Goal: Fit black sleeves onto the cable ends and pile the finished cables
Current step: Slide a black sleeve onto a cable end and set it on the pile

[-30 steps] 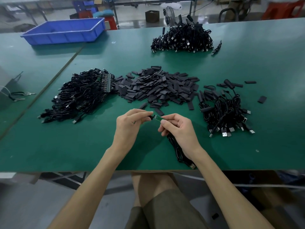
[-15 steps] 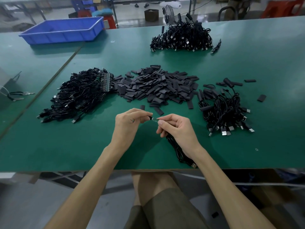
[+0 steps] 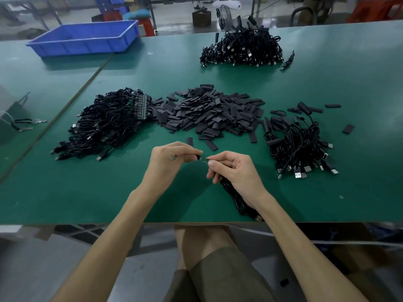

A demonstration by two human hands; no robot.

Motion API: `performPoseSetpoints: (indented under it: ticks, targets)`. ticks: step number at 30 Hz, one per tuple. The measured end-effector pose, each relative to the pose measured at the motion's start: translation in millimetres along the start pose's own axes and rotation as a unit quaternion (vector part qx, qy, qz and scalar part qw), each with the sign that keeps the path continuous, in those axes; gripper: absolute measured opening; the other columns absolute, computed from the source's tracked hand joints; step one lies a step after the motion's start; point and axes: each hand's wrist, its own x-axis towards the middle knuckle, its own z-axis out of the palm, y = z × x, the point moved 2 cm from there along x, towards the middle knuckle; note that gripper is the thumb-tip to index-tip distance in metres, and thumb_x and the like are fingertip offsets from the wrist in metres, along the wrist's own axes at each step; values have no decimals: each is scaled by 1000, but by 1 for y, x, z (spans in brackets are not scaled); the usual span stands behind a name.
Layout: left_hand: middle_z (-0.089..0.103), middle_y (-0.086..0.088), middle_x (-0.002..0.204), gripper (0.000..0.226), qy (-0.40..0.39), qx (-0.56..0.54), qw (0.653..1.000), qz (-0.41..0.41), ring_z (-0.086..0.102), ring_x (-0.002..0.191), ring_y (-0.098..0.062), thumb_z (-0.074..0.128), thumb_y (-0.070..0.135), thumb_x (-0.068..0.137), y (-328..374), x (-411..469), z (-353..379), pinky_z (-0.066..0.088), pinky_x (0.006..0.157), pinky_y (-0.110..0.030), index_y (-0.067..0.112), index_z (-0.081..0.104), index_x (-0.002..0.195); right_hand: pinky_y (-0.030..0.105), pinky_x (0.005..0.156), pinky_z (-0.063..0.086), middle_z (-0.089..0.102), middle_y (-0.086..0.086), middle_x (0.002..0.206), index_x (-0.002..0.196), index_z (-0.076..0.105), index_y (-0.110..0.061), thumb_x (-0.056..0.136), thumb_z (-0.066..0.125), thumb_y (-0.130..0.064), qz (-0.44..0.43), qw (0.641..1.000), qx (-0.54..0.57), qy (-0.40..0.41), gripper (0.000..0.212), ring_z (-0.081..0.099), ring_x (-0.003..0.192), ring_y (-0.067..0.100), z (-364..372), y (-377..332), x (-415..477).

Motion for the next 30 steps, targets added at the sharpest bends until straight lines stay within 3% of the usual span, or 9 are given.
performPoseSetpoints:
  ticks: [13, 21, 25, 30]
  targets:
    - [76, 4, 87, 35, 17, -40, 997, -63, 70, 80, -12, 66, -12, 86, -5, -3, 2, 53, 79, -17, 19, 82, 93, 24, 63, 54, 76, 13, 76, 100, 73, 0, 97, 69, -6, 3, 1000, -23, -11, 8, 65, 58, 20, 1, 0, 0]
    - [77, -2, 93, 27, 1, -4, 1000, -14, 72, 82, -11, 68, -12, 85, 3, -2, 1, 56, 82, -22, 9, 81, 96, 28, 62, 55, 76, 14, 76, 99, 72, 0, 98, 69, -7, 2, 999, -38, 1, 7, 67, 59, 24, 3, -3, 0]
    - [75, -3, 98, 26, -8, 39, 999, 28, 71, 89, -4, 70, -12, 86, 7, -2, 4, 54, 87, -16, 6, 81, 100, 31, 64, 56, 76, 15, 77, 103, 70, 2, 98, 69, -7, 6, 999, -38, 11, 10, 67, 61, 26, 3, -4, 0]
    - [74, 1, 97, 22, -20, 114, 989, 90, 68, 92, -12, 73, -4, 87, 7, -2, 7, 54, 89, -25, 11, 81, 100, 43, 69, 54, 76, 16, 78, 105, 68, 4, 100, 65, -4, 13, 999, -36, -4, 10, 66, 62, 28, 4, -7, -1]
